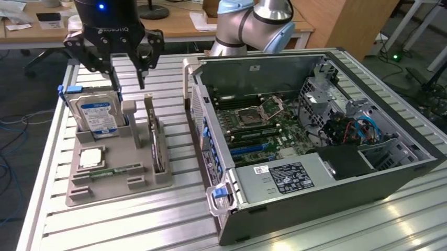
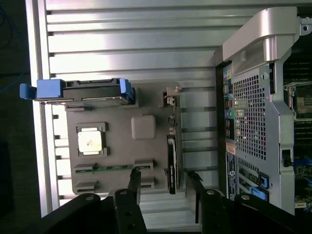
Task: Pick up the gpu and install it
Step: 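Pick up the gpu and move the gpu toward the slot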
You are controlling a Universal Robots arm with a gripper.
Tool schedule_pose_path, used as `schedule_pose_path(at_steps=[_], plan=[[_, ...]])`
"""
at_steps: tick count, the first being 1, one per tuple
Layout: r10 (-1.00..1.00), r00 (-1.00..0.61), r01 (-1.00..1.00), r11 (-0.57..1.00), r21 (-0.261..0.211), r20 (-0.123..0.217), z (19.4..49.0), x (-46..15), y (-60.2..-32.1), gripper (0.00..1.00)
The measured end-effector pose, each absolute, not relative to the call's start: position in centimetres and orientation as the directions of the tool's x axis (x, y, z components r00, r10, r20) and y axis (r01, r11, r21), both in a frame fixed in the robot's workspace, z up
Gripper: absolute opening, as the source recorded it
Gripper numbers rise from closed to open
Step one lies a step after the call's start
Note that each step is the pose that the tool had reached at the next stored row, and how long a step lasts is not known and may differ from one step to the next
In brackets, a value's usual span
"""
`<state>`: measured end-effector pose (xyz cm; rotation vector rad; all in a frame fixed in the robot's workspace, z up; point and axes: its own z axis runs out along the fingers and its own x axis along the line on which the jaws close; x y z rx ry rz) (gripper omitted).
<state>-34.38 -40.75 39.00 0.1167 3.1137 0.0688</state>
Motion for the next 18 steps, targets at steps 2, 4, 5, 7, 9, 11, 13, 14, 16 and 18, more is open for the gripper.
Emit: schedule_pose_path(at_steps=[2, 4, 5, 7, 9, 11, 13, 14, 16, 18], plan=[[0.075, -0.997, 0.074, 0.996, 0.045, -0.023, 39.0, -34.4, -40.7, 0.58], [0.075, -0.997, 0.074, 0.996, 0.045, -0.023, 38.9, -34.4, -40.7, 0.58], [0.072, -0.997, 0.071, 0.996, 0.045, -0.023, 38.9, -34.4, -40.7, 0.64], [0.053, -0.998, 0.052, 0.998, 0.045, -0.023, 38.7, -34.4, -40.7, 0.64], [0.026, -0.999, 0.025, 0.999, 0.045, -0.023, 38.4, -34.4, -40.7, 0.64], [0.012, -1.000, 0.011, 0.999, 0.045, -0.023, 38.0, -34.4, -40.6, 0.64], [0.011, -1.000, 0.010, 0.999, 0.045, -0.023, 37.7, -34.4, -40.4, 0.64], [0.011, -1.000, 0.010, 0.999, 0.045, -0.023, 37.5, -34.3, -40.3, 0.64], [0.012, -1.000, 0.010, 0.999, 0.044, -0.023, 37.1, -34.3, -40.0, 0.64], [0.011, -1.000, 0.011, 0.999, 0.039, -0.024, 36.8, -34.3, -39.9, 0.64]])
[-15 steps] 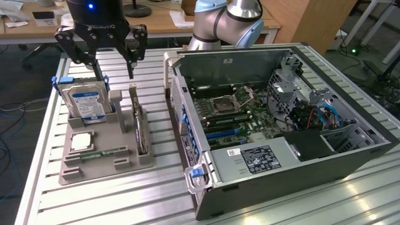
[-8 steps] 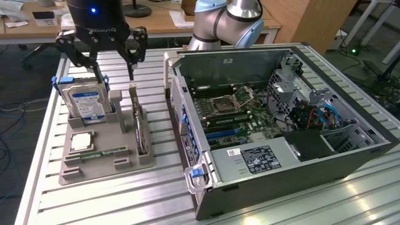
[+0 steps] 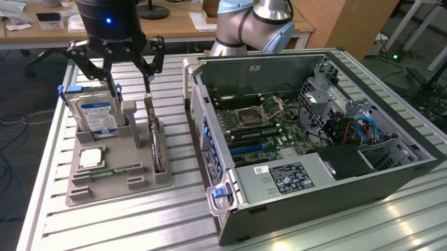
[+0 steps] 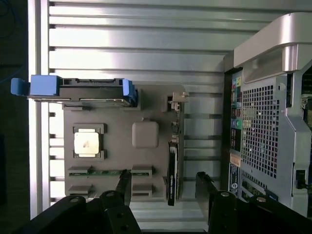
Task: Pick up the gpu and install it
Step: 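Pick up the gpu and move the gpu toward the slot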
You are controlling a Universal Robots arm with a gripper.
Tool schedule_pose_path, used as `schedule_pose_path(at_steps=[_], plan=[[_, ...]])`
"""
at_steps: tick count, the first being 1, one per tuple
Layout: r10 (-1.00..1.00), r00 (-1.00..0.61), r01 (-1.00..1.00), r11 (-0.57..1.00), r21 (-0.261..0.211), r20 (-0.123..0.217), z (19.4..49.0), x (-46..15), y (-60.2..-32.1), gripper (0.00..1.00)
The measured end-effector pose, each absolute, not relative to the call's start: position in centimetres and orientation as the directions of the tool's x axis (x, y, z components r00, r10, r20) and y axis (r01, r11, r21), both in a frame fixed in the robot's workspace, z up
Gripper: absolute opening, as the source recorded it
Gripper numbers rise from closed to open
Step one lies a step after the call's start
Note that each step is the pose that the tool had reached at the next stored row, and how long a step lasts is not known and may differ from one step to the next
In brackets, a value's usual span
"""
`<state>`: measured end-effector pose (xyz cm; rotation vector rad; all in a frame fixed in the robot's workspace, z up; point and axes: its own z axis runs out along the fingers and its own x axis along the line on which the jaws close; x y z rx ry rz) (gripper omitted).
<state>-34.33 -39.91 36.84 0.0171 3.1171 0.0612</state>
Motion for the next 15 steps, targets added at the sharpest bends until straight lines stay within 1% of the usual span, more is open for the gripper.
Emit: schedule_pose_path(at_steps=[15], plan=[[0.015, -1.000, 0.014, 0.999, 0.032, -0.026, 34.2, -33.7, -39.8, 0.64]])
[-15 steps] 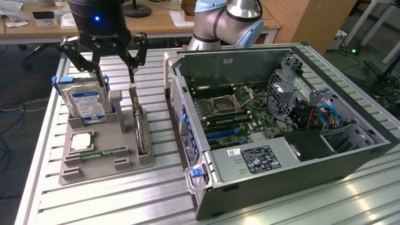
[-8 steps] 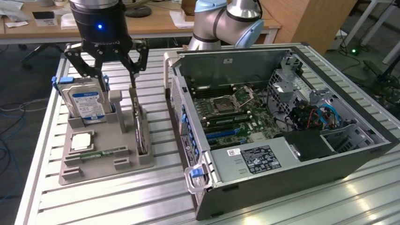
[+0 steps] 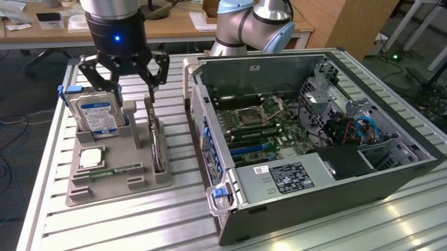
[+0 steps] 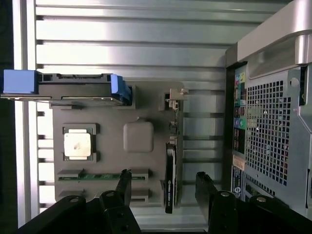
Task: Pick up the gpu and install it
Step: 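Pick up the gpu and move the gpu toward the slot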
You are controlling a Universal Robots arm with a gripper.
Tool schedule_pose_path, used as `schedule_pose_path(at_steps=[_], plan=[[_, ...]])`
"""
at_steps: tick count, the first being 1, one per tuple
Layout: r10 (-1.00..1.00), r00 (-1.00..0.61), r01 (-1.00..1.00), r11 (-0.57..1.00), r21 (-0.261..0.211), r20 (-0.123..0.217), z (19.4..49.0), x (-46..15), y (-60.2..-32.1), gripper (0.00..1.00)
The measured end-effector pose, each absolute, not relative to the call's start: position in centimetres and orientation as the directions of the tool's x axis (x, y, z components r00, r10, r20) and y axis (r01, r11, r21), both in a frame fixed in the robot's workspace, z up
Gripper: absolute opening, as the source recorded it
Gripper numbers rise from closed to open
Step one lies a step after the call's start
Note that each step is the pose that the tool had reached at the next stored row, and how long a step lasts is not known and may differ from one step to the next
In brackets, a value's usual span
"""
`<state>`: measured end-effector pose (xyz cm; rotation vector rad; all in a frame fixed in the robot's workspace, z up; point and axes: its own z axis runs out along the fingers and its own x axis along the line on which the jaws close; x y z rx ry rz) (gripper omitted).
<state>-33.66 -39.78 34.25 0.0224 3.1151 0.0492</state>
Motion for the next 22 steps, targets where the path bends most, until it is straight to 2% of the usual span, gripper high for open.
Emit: schedule_pose_path(at_steps=[22], plan=[[0.021, -0.999, 0.020, 0.999, 0.031, -0.027, 31.2, -32.8, -41.2, 0.64]])
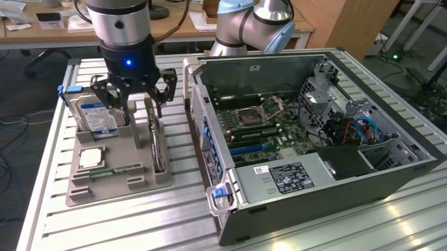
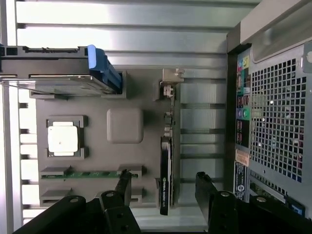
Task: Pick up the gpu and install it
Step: 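Pick up the gpu and move the gpu toward the slot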
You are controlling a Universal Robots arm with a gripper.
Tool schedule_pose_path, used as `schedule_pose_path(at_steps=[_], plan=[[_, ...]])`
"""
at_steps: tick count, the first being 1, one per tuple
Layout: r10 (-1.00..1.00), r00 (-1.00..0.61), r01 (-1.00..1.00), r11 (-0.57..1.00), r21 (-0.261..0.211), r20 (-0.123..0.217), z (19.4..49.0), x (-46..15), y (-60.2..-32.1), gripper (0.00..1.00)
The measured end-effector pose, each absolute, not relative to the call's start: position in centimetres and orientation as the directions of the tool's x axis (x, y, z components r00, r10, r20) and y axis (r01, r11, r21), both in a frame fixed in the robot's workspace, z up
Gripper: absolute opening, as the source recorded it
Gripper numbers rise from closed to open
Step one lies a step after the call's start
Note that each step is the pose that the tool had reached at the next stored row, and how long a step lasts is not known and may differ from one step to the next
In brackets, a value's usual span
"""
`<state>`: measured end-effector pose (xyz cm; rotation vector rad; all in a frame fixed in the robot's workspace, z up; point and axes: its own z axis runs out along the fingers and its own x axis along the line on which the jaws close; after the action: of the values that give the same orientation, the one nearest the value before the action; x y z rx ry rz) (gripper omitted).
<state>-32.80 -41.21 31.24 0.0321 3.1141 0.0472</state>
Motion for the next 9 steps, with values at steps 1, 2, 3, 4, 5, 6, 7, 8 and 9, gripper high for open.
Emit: schedule_pose_path(at_steps=[1, 2, 3, 4, 5, 6, 7, 8, 9], plan=[[0.022, -0.999, 0.021, 0.999, 0.031, -0.027, 31.0, -32.8, -41.2, 0.64], [0.022, -0.999, 0.021, 0.999, 0.031, -0.027, 30.9, -32.7, -41.2, 0.64], [0.023, -0.999, 0.022, 0.999, 0.030, -0.027, 30.7, -32.7, -41.2, 0.64], [0.023, -0.999, 0.022, 0.999, 0.031, -0.027, 30.5, -32.7, -41.2, 0.64], [0.024, -0.999, 0.023, 0.999, 0.031, -0.027, 30.3, -32.6, -41.2, 0.64], [0.024, -0.999, 0.023, 0.999, 0.030, -0.027, 30.2, -32.6, -41.2, 0.64], [0.025, -0.999, 0.024, 0.999, 0.031, -0.027, 30.0, -32.6, -41.2, 0.64], [0.025, -0.999, 0.024, 0.999, 0.031, -0.027, 29.8, -32.6, -41.2, 0.64], [0.025, -0.999, 0.024, 0.999, 0.031, -0.027, 29.6, -32.5, -41.2, 0.64]])
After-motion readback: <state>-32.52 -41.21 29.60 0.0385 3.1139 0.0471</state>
